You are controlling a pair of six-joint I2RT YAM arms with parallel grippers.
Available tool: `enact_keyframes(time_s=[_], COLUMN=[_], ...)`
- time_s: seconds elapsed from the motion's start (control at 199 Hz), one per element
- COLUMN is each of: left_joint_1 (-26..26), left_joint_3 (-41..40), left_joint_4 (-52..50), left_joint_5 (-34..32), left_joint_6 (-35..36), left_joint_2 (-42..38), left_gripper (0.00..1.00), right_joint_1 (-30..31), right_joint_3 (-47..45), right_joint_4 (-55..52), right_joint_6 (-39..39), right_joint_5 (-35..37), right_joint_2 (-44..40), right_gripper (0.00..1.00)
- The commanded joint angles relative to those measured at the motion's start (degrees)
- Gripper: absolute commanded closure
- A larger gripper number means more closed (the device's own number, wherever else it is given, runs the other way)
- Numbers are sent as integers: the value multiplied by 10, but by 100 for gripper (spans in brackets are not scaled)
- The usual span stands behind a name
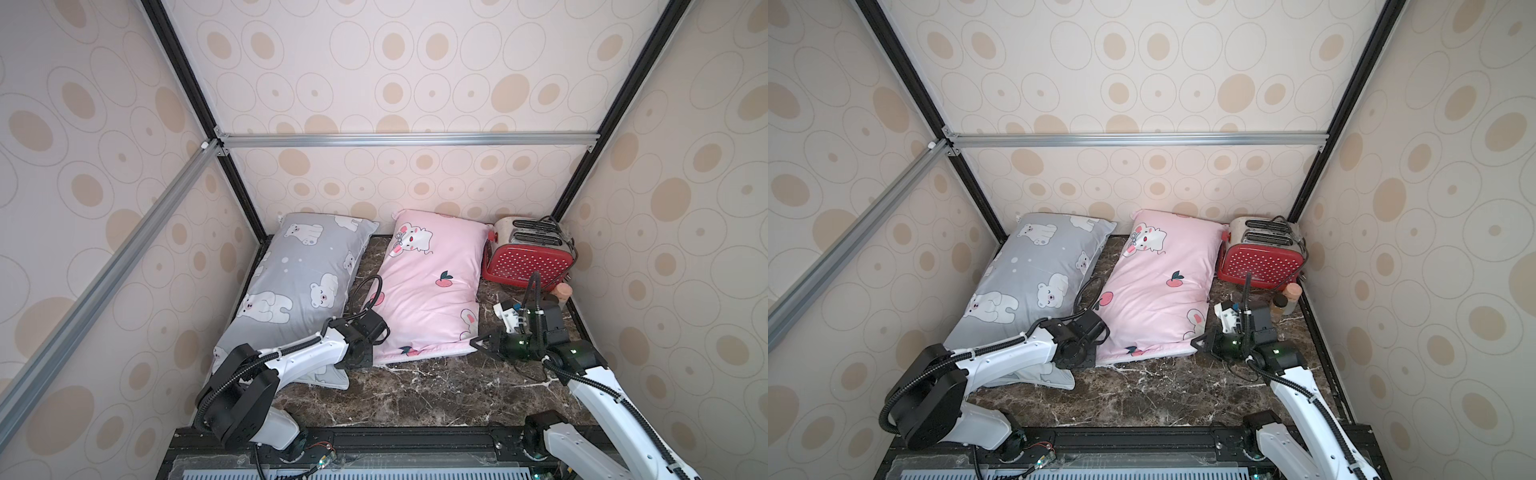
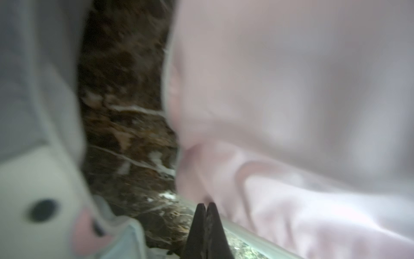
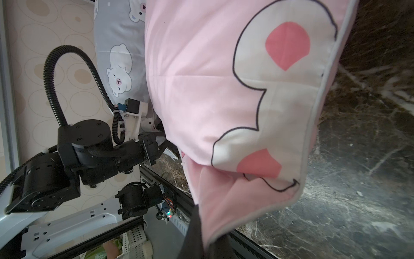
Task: Zip up pillowcases
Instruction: Place the pillowcase at the center of the board.
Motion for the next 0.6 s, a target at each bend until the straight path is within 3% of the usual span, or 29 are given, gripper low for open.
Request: enact_keyframes(time_s=[0.0, 0.091, 0.126, 0.146, 0.171, 0.226, 0.246, 0.327, 0.402, 0.463, 0.598], left_joint_1=[24, 27, 27, 27, 27, 26, 27, 27, 27, 31, 63], left_joint_3=[32, 48, 53, 56, 58, 67, 72, 106, 157, 187, 162], left_joint_4=[-64, -80, -86, -88, -89, -89, -91, -102, -135, -138, -41], left_joint_5=[-55, -57, -57, -56, -53, -44, -41, -43, -113, -177, -269], left_joint_6=[39, 53, 54, 54, 56, 65, 70, 107, 144, 177, 240], left_joint_2=[-14, -13, -15, -18, -22, -36, -43, -72, -87, -93, -100], left_gripper=[100, 100, 100, 100, 100, 71, 61, 38, 23, 2, 1], right_joint_1=[-13, -14, -14, -14, -14, -14, -14, -14, -14, -14, -15], right_joint_3=[21, 35, 44, 50, 60, 82, 91, 118, 133, 135, 98], right_joint_4=[-26, -56, -70, -78, -90, -115, -124, -132, -113, -85, 35], right_joint_6=[-27, -48, -58, -64, -73, -93, -100, -122, -127, -124, -139], right_joint_5=[14, 40, 50, 59, 73, 103, 116, 156, 206, 284, 501], right_joint_2=[-12, -8, -3, -2, 1, 10, 13, 28, 46, 61, 89], right_gripper=[100, 100, 93, 82, 59, 13, 2, 0, 0, 0, 0])
